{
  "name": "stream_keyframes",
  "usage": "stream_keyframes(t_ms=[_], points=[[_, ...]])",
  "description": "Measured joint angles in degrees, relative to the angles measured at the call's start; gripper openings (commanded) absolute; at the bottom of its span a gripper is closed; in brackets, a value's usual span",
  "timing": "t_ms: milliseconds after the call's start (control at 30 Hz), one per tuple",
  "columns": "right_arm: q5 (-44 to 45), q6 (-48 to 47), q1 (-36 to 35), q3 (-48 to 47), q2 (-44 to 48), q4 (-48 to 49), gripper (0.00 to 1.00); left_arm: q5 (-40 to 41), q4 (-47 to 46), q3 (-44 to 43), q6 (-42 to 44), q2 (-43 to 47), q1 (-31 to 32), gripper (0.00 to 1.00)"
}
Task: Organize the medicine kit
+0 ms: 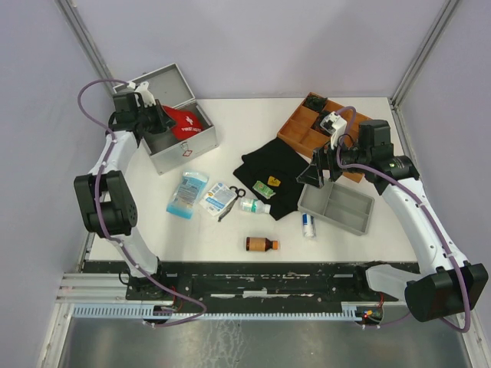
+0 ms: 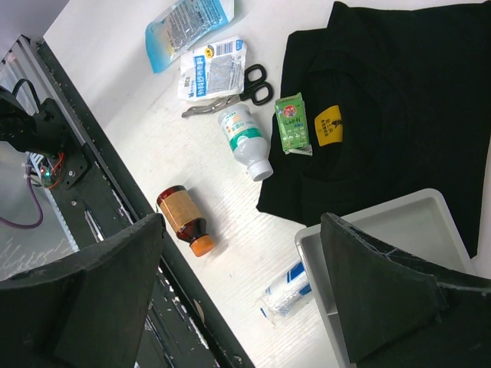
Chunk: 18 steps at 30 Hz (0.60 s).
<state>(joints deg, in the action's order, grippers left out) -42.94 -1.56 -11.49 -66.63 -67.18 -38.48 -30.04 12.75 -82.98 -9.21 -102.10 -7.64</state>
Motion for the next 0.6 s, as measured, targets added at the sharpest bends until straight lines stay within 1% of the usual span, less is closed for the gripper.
stream_keyframes(t_ms=[133,300,467,600], points=[[0.0,-0.1,0.0,0.0,0.0,-0.1,0.91,0.9,0.6,-1.5,-0.2,-3.1,0.0,0.19],[0.0,-0.2,0.0,0.0,-0.1,-0.1,0.91,3.0,1.7,-1.8,-0.2,-4.4,0.0,0.33],[0.0,-0.2,0.0,0.0,-0.1,-0.2,0.91,4.9,3.6,-3.9,0.3,-5.8,0.0,0.40],[0.0,-0.4,0.0,0.0,-0.1,-0.2,0.91,7.0,4.8,-4.3,1.4,-6.0,0.0,0.42]])
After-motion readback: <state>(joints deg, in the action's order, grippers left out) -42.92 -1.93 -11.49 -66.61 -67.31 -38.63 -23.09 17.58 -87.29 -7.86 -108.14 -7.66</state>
